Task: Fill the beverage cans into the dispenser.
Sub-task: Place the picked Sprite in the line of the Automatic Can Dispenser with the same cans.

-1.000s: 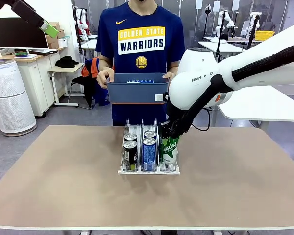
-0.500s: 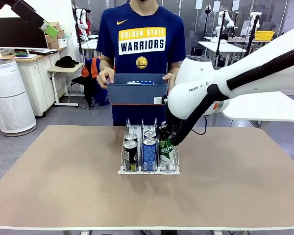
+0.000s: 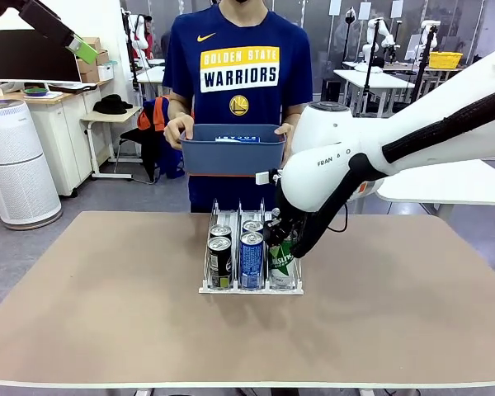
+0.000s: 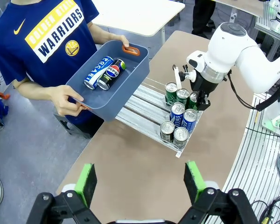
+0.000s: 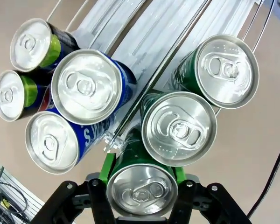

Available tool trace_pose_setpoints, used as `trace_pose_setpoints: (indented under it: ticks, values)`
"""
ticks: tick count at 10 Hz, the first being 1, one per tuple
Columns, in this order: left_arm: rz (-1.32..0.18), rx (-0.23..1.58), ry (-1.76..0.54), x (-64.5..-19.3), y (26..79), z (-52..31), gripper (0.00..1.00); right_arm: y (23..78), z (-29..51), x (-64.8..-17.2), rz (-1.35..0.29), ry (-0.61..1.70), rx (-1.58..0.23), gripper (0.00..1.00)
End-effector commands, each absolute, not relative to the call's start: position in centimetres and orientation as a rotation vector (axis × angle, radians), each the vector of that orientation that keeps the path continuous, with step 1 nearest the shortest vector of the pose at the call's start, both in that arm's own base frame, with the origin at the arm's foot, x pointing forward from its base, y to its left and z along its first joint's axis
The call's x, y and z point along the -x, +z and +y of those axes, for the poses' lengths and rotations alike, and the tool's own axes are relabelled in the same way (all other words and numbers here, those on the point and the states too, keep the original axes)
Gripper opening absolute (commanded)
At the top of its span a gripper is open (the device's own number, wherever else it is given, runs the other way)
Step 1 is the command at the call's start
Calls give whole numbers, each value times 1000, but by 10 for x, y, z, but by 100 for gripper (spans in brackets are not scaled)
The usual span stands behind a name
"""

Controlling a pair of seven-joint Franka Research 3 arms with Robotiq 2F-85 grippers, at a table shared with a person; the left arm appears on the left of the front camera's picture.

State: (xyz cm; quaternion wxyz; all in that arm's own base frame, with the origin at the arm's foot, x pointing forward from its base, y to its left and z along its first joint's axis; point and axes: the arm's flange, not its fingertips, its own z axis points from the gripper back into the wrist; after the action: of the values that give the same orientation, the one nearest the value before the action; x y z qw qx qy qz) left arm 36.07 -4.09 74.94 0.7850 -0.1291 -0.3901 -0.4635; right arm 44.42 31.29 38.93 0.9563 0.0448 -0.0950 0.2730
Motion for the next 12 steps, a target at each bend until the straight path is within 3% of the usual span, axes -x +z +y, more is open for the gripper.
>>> trace_pose_setpoints:
  ticks: [1, 2, 3, 4, 5, 6, 7, 12]
  values:
    - [-840, 280, -999, -360, 748, -40, 100, 394, 309, -441, -229, 576, -61, 58]
    - [-840, 280, -999, -360, 748, -40, 100, 393, 309, -441, -213, 578, -65, 58]
    - [-840, 280, -999, -360, 748, -40, 100, 395, 309, -440, -212, 578, -72, 77]
    - [-840, 280, -999, -360, 748, -40, 100, 400, 307, -438, -211, 576, -81, 77]
    - [-840, 280, -999, -360, 748, -40, 100, 404, 306, -437, -205, 572, -91, 96]
    - [-840, 280, -999, -360, 748, -40, 100, 410, 305, -435, -201, 550, -97, 81]
    - [-840, 280, -999, -360, 748, -40, 100, 417, 303, -433, -202, 543, -108, 100]
    - [-840, 280, -999, -360, 748, -40, 100, 426, 306, -433, -225, 531, -103, 100]
